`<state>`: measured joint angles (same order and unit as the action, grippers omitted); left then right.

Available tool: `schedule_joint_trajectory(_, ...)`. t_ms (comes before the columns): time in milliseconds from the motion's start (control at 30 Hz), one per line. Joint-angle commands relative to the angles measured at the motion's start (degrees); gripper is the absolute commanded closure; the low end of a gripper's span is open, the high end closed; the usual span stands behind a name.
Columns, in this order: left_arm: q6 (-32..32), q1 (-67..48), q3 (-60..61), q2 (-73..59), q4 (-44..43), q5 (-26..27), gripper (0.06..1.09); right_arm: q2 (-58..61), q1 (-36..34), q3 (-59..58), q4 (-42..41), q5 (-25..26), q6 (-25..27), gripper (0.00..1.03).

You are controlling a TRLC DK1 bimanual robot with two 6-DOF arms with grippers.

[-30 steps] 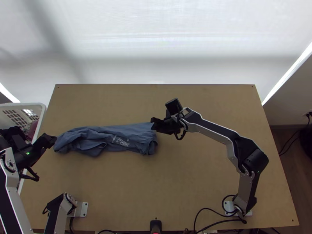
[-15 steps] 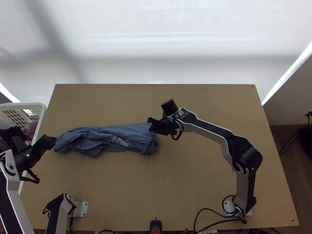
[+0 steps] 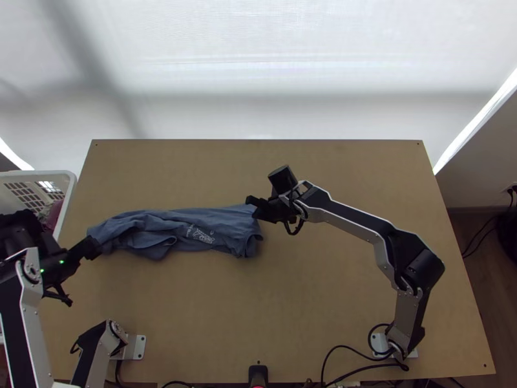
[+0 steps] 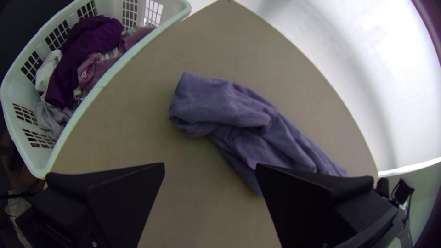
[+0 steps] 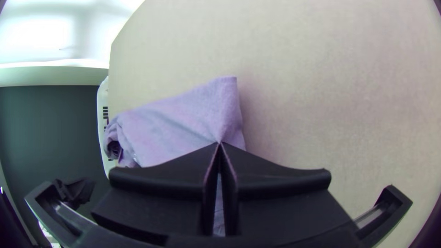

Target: Fold the t-shirt

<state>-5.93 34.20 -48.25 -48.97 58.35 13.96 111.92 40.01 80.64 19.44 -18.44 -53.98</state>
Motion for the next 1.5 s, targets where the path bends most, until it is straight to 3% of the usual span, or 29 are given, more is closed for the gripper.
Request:
schedule_joint_trajectory(0, 1.72, -1.68, 2.02, -1.92, -3.68, -2.71, 0.12, -3.37, 0.07, -2.51, -0.90, 0.77, 0.01, 1.00)
schedule_joint_trajectory(333, 1.54, -4.14, 4.92, -11.41, -18.88, -10.00, 0.13, -9.00, 1.48, -7.34, -8.28, 1.12, 0.10, 1.00)
schedule_joint_trajectory(733, 0.48, -11.17, 4.92, -25.74, -29.52, -11.93, 0.14, -11.90, 2.18, -8.31, -9.95, 2.53, 0.98, 1.00)
schedule_joint_trajectory(800, -0.22, -11.87, 4.66, -27.32, -30.66, -11.93, 0.26, -12.78, 2.27, -8.57, -10.04, 2.97, 1.07, 1.00)
schedule_joint_trajectory(833, -0.57, -11.87, 4.66, -27.58, -31.10, -11.93, 0.39, -13.39, 2.27, -8.75, -10.13, 3.41, 1.07, 1.00)
schedule_joint_trajectory(933, -2.42, -11.96, 4.92, -26.09, -36.37, -12.73, 0.96, -15.94, 2.27, -9.19, -10.92, 5.60, 1.33, 1.00)
schedule_joint_trajectory(967, -2.33, -11.96, 4.30, -25.12, -37.08, -12.99, 1.05, -17.00, 2.27, -9.19, -11.27, 6.13, 1.68, 1.00)
schedule_joint_trajectory(1133, -3.38, -11.78, -5.54, -21.87, -32.07, -12.99, 1.05, -22.89, 1.74, -8.22, -11.97, 11.32, 4.58, 1.00)
schedule_joint_trajectory(1467, -9.10, -14.16, -44.04, -22.57, -17.13, -12.99, 1.05, -29.56, -1.78, 0.04, -14.61, 20.19, 13.99, 1.00)
